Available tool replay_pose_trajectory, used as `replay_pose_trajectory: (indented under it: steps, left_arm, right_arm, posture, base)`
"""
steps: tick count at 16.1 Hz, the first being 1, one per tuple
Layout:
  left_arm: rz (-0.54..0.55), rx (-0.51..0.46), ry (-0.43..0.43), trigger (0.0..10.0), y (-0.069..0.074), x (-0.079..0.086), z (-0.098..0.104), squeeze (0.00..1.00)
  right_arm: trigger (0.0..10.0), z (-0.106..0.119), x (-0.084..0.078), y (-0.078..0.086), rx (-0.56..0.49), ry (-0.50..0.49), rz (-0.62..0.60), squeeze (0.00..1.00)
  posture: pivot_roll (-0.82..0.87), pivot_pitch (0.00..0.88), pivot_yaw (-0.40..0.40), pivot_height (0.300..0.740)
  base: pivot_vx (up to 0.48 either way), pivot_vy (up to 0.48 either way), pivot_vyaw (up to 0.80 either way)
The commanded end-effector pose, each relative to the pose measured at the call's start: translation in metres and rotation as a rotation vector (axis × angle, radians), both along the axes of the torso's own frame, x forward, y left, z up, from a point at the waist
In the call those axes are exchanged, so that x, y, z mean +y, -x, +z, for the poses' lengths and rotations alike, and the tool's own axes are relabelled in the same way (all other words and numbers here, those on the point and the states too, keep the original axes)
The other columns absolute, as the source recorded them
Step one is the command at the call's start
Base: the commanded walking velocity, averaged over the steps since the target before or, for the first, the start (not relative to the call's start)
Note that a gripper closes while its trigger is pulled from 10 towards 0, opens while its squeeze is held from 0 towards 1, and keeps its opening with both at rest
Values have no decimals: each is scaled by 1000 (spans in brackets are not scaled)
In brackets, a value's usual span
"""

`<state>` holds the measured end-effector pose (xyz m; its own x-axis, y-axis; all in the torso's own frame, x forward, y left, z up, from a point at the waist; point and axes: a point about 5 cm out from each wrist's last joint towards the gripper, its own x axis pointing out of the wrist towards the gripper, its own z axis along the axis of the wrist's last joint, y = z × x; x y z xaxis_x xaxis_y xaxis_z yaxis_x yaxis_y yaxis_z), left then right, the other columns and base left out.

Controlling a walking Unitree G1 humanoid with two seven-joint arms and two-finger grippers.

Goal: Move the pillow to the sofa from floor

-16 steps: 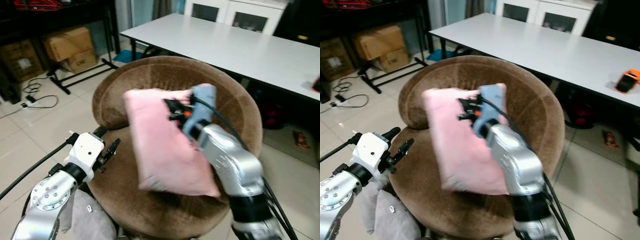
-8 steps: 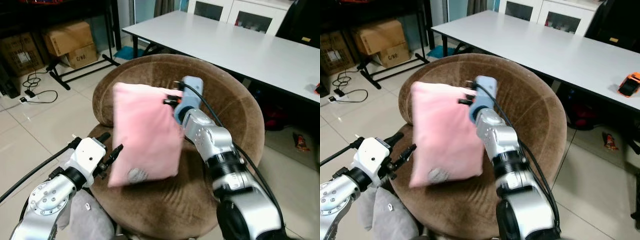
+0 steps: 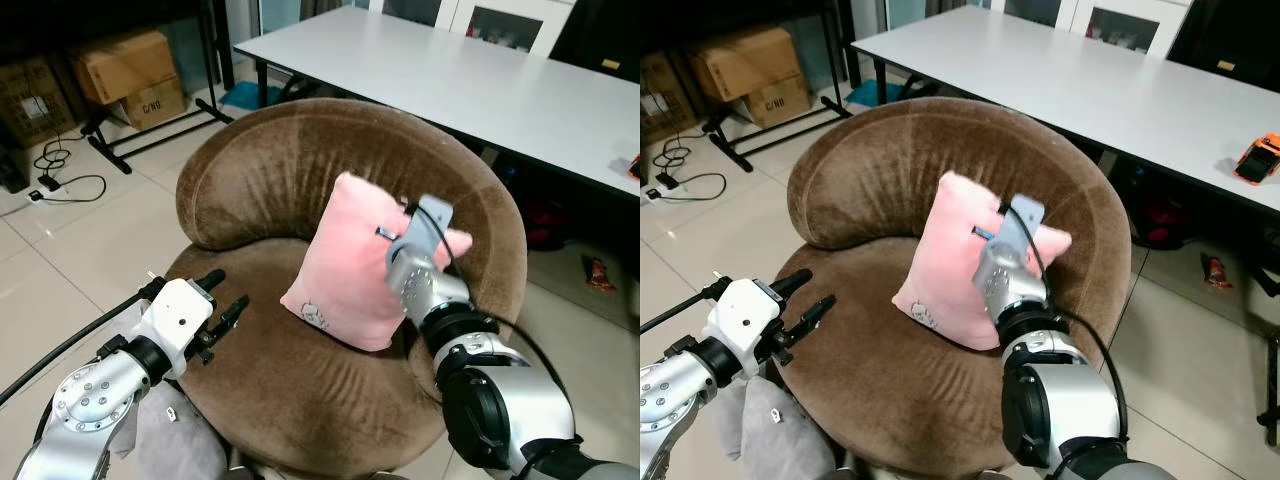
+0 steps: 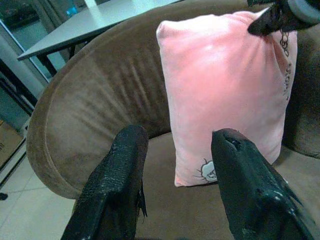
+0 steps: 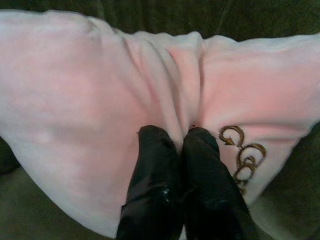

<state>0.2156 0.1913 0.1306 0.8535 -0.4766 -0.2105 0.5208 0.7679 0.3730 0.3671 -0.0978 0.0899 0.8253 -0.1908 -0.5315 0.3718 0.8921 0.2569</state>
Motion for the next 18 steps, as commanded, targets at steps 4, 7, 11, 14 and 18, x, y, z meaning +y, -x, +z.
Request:
replay_pose_trajectory:
  steps: [4, 7, 11, 14, 18]
  left_arm:
    - [-7, -15, -4, 10000, -7, 0, 3, 0]
    - [117, -47, 64, 10000, -12, -1, 1, 0]
    - [346, -86, 150, 10000, -16, -2, -5, 0]
    - [405, -99, 166, 10000, -11, -1, -6, 0]
    - [434, -113, 155, 10000, -9, -2, -8, 0]
  right_arm:
    - [10000, 37, -14, -19, -206, -15, -79, 1000]
    - [10000, 63, -24, -21, -457, -15, 69, 0]
    - [10000, 39, -35, 38, -490, 212, 389, 0]
    - [10000, 17, -46, 82, -412, 196, 400, 0]
    - [10000, 17, -55, 101, -389, 258, 377, 0]
  posture:
    - [7, 0, -26, 740]
    - [-10, 0, -25, 740]
    - [-45, 0, -26, 740]
    - [-56, 1, -29, 740]
    - [-57, 3, -22, 740]
  base:
    - [0, 0, 0]
    - [0, 0, 0]
    - [0, 0, 0]
    - [0, 0, 0]
    - [0, 0, 0]
